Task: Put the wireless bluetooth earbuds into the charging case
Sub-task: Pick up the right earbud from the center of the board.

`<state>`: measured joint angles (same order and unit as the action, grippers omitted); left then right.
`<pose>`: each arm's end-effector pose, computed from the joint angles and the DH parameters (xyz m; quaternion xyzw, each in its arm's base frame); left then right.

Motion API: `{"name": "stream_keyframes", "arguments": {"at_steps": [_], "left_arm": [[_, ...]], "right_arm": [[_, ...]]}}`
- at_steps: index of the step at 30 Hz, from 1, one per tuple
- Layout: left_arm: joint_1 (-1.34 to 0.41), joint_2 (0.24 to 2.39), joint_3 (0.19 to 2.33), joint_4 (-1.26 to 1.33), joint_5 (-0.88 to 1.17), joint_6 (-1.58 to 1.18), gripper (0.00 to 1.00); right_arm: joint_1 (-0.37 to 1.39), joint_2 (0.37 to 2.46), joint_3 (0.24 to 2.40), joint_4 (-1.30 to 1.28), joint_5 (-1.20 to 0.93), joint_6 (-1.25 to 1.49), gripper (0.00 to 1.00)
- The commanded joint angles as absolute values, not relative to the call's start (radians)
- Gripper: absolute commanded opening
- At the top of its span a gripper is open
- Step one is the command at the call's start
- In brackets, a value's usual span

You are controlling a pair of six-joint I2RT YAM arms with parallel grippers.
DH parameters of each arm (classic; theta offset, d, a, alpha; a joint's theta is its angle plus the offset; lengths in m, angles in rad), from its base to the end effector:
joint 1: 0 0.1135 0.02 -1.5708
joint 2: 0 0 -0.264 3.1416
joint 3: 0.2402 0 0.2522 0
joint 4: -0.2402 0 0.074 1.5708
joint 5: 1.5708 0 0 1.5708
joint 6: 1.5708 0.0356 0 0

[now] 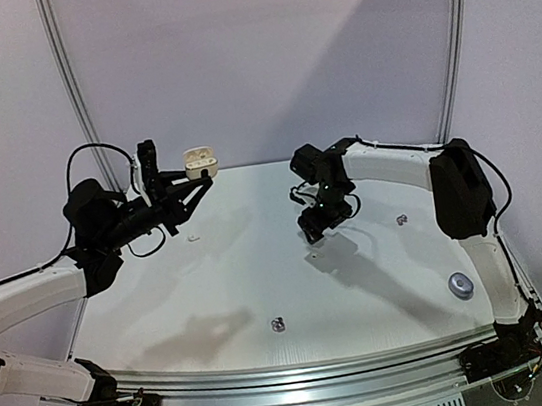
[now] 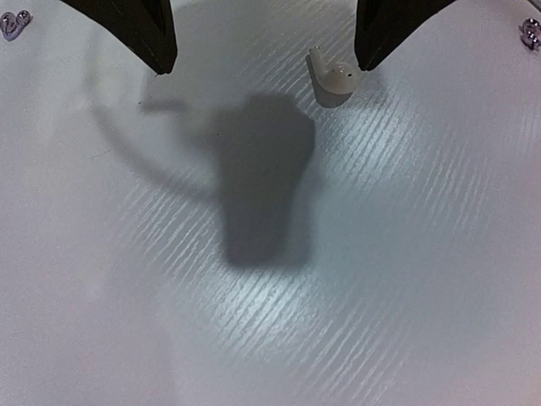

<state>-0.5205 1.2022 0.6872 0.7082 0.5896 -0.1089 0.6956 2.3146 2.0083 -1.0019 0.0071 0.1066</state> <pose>0.2238 -0.1511 0.3112 0.3439 0.5495 -0.4043 0.6453 0.3678 0.3067 0.1853 -0.2873 0.9488 0.0479 0.1219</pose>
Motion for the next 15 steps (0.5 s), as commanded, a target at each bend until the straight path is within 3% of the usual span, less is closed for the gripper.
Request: {"name": "stream_keyframes", "arguments": {"at_steps": [1, 8, 15], "left_arm": [[-0.517, 1.195, 0.687, 0.684, 0.596, -0.107, 0.00], [-0.517, 1.200, 0.690, 0.684, 0.597, -0.107, 0.00], [-0.517, 1.203, 0.696, 0.678, 0.595, -0.103, 0.00]], "right_arm": [[0.713, 2.338, 2.042, -1.047, -0.063, -0.044, 0.72], [0.756, 2.385, 2.019, -0.982, -0.107, -0.167, 0.69], [0.757, 2.425, 2.016, -1.021, -0.061, -0.194, 0.59]]}}
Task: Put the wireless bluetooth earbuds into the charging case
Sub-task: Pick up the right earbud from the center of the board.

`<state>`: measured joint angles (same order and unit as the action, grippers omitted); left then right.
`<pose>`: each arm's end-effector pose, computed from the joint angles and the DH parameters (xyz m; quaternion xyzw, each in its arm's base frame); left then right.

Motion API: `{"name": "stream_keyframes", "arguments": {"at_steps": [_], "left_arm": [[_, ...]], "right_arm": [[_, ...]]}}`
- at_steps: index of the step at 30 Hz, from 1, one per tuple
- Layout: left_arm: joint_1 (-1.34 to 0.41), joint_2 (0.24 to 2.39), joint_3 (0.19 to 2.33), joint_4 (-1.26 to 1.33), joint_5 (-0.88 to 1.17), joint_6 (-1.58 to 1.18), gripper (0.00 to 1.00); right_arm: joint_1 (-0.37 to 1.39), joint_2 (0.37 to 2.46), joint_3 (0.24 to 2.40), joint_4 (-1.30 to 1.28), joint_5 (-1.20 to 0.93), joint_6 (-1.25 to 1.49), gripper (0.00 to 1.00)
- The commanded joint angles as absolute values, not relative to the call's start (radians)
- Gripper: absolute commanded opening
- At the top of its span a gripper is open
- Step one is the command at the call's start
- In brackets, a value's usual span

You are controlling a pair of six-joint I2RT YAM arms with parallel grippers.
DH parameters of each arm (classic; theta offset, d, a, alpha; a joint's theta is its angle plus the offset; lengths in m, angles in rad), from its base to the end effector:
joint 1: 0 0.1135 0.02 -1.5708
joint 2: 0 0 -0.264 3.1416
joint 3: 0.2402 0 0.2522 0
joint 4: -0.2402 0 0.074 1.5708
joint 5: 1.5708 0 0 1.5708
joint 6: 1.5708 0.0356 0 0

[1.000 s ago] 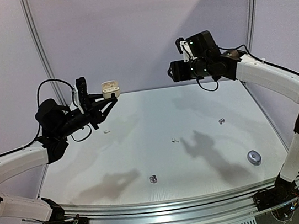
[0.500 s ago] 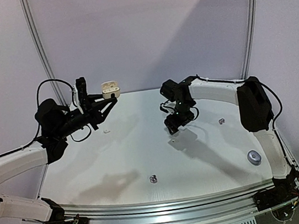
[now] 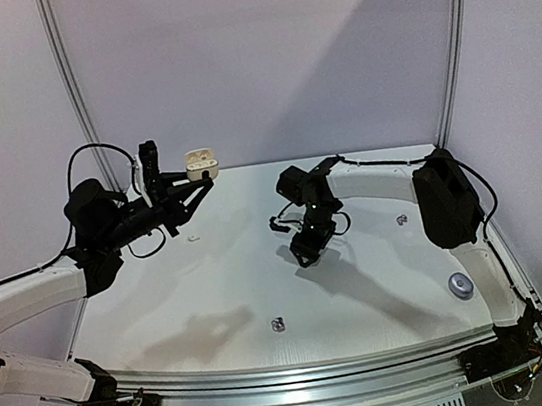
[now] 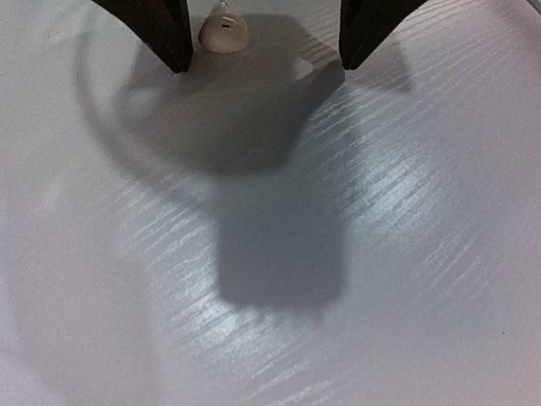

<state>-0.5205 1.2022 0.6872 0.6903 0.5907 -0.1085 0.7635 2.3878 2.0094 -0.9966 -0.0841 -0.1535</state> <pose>0.2240 -0.1513 0.3094 0.3441 0.5561 -0.4046 0.6393 0.3473 0.3365 0.1521 -0.4438 0.8898 0.0692 0.0806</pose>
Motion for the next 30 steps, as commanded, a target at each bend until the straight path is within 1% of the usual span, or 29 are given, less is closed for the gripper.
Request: {"name": "stream_keyframes", "arguments": {"at_steps": [1, 7, 10, 14, 18, 22, 24, 26, 30], "left_arm": [[-0.517, 1.203, 0.697, 0.679, 0.596, -0.103, 0.00], [-0.517, 1.207, 0.700, 0.680, 0.601, -0.107, 0.00], [-0.517, 1.207, 0.703, 0.675, 0.601, -0.102, 0.00], [-0.517, 1.209, 0.701, 0.674, 0.603, -0.101, 0.00], [-0.517, 1.207, 0.700, 0.673, 0.603, -0.100, 0.00], [-0.517, 1.206, 0.697, 0.673, 0.601, -0.098, 0.00], [-0.517, 1.206, 0.697, 0.673, 0.602, -0.099, 0.00], [-0.517, 1.206, 0.695, 0.673, 0.600, -0.098, 0.00], [-0.517, 1.206, 0.695, 0.678, 0.592, -0.099, 0.00]], "right_arm": [[0.756, 2.430, 2.015, -1.026, -0.055, -0.196, 0.57], [0.756, 2.450, 2.011, -1.027, -0.049, -0.191, 0.39], [0.757, 2.447, 2.011, -1.026, -0.041, -0.186, 0.35], [0.757, 2.443, 2.011, -1.026, -0.020, -0.189, 0.26], [0.756, 2.441, 2.011, -1.036, -0.005, -0.196, 0.22], [0.756, 2.442, 2.006, -1.046, -0.005, -0.197, 0.14], [0.757, 2.442, 2.006, -1.046, -0.006, -0.196, 0.09], [0.756, 2.441, 2.010, -1.045, -0.005, -0.189, 0.01], [0.757, 2.412, 2.035, -1.033, 0.029, -0.144, 0.00]]}}
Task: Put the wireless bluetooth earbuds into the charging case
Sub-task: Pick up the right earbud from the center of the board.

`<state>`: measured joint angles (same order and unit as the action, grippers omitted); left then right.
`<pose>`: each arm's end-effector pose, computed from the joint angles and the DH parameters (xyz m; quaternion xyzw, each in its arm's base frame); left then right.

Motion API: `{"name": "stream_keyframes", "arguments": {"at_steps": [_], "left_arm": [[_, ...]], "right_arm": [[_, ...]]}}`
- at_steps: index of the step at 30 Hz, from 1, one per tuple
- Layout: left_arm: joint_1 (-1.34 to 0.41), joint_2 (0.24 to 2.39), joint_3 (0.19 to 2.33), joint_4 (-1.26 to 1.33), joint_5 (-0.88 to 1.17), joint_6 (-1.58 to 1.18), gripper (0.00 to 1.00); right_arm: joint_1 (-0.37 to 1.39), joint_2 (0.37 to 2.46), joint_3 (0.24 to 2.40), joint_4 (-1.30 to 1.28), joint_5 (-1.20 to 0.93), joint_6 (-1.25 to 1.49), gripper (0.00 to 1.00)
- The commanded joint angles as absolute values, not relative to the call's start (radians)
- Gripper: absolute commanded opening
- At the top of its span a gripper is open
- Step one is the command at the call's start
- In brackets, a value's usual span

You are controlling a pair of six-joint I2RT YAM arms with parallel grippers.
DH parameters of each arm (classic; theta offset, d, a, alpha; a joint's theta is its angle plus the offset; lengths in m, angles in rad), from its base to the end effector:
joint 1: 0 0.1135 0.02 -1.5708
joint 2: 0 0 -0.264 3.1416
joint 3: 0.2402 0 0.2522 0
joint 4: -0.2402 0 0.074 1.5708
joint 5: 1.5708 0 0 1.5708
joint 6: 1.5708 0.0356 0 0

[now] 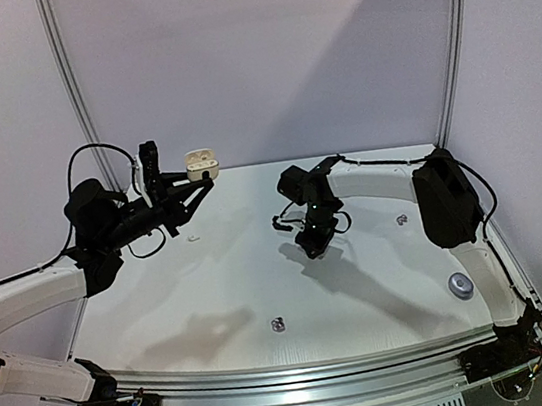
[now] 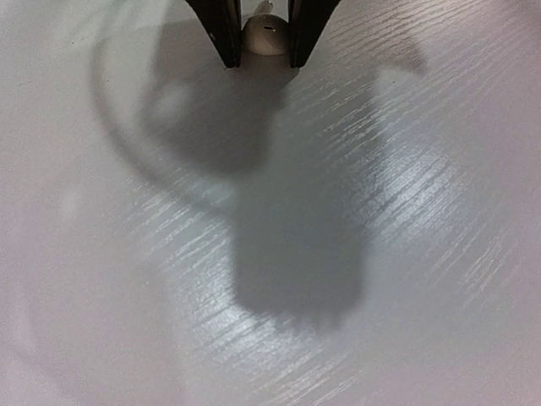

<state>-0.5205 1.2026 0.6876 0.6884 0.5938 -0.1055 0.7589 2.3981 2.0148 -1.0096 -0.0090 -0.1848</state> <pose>0.2240 -0.1514 0.3092 0.3459 0.5557 -0.4045 0.6387 0.3505 0.3328 0.1484 -0.4531 0.8870 0.0294 0.0839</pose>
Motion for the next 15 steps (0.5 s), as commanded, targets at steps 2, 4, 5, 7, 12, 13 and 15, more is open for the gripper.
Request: {"name": "stream_keyframes", "arguments": {"at_steps": [2, 4, 5, 7, 12, 13, 15], "left_arm": [[-0.517, 1.203, 0.693, 0.686, 0.577, -0.104, 0.00], [-0.517, 1.203, 0.692, 0.700, 0.554, -0.111, 0.00], [-0.517, 1.203, 0.693, 0.706, 0.542, -0.112, 0.00], [-0.517, 1.202, 0.698, 0.710, 0.521, -0.104, 0.00], [-0.517, 1.217, 0.694, 0.785, 0.502, -0.076, 0.00], [-0.517, 1.225, 0.691, 0.814, 0.494, -0.084, 0.00], [-0.522, 1.239, 0.684, 0.873, 0.470, -0.089, 0.00]], "right_arm": [[0.757, 2.384, 2.075, -1.033, 0.032, -0.100, 0.00], [0.757, 2.332, 2.138, -1.026, 0.031, -0.057, 0.00], [0.758, 2.298, 2.170, -1.011, 0.030, -0.036, 0.00], [0.758, 2.205, 2.201, -0.936, 0.016, 0.047, 0.00], [0.825, 1.899, 1.965, -0.495, 0.109, 0.095, 0.00], [0.852, 1.858, 1.916, -0.403, 0.137, 0.075, 0.00], [0.903, 1.779, 1.861, -0.274, 0.168, 0.029, 0.00]]}}
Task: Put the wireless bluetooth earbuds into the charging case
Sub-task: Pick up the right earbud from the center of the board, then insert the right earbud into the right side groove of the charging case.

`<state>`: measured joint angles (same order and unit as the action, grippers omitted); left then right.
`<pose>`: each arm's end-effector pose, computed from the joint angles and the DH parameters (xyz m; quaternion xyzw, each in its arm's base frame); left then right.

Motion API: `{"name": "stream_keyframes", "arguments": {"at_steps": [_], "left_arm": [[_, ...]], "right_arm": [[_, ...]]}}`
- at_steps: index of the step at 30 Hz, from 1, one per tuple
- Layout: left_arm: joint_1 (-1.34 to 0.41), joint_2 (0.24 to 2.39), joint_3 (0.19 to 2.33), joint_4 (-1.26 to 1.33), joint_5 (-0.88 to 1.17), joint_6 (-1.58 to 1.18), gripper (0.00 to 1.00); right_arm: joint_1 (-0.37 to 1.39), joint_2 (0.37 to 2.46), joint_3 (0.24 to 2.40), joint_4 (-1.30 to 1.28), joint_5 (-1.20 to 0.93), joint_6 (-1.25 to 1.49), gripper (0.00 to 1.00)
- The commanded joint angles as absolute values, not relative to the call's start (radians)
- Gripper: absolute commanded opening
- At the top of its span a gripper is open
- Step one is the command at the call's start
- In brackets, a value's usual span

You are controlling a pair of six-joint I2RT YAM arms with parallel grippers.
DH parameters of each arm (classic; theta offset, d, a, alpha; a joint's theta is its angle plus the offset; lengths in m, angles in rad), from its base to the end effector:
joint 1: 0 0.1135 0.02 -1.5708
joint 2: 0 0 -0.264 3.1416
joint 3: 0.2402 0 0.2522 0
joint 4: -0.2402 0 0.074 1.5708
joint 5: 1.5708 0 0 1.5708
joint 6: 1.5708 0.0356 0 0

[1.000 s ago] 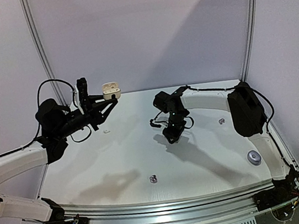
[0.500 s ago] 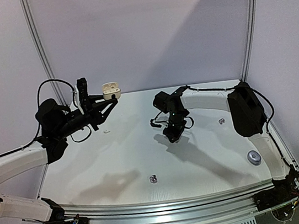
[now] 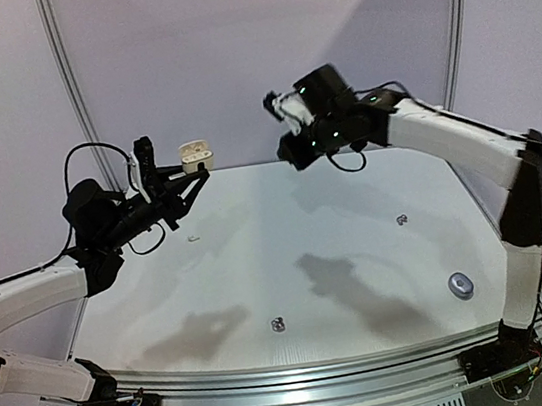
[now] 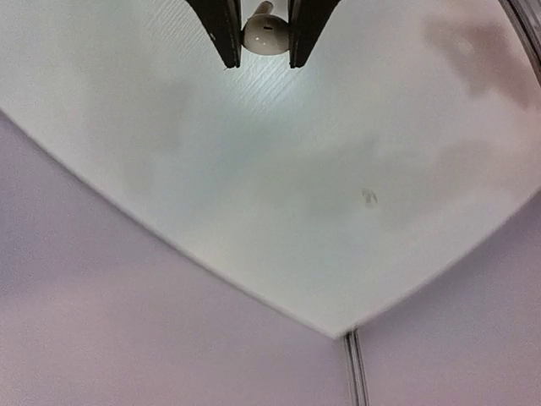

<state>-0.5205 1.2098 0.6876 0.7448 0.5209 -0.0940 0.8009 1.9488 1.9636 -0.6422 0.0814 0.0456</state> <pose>0.2265 -0.1503 0.3135 0.3243 0.5469 -0.3815 0.6710 0.3154 0.3212 0.3582 -0.3110 0.8342 0.1534 0.4288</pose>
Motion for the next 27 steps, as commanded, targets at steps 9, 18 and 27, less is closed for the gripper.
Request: {"name": "stream_keyframes", "arguments": {"at_steps": [9, 18, 27], "left_arm": [[-0.640, 1.243, 0.551, 1.109, 0.316, 0.031, 0.00], [-0.715, 1.194, 0.487, 1.135, 0.239, 0.102, 0.00], [-0.715, 1.147, 0.479, 1.109, 0.260, 0.033, 0.00]], "right_arm": [[1.120, 1.769, 1.866, 0.004, 0.204, -0.134, 0.00], [1.205, 1.801, 1.853, 0.078, 0.149, -0.153, 0.00], [1.220, 1.761, 1.740, 0.142, 0.163, -0.147, 0.00]]}}
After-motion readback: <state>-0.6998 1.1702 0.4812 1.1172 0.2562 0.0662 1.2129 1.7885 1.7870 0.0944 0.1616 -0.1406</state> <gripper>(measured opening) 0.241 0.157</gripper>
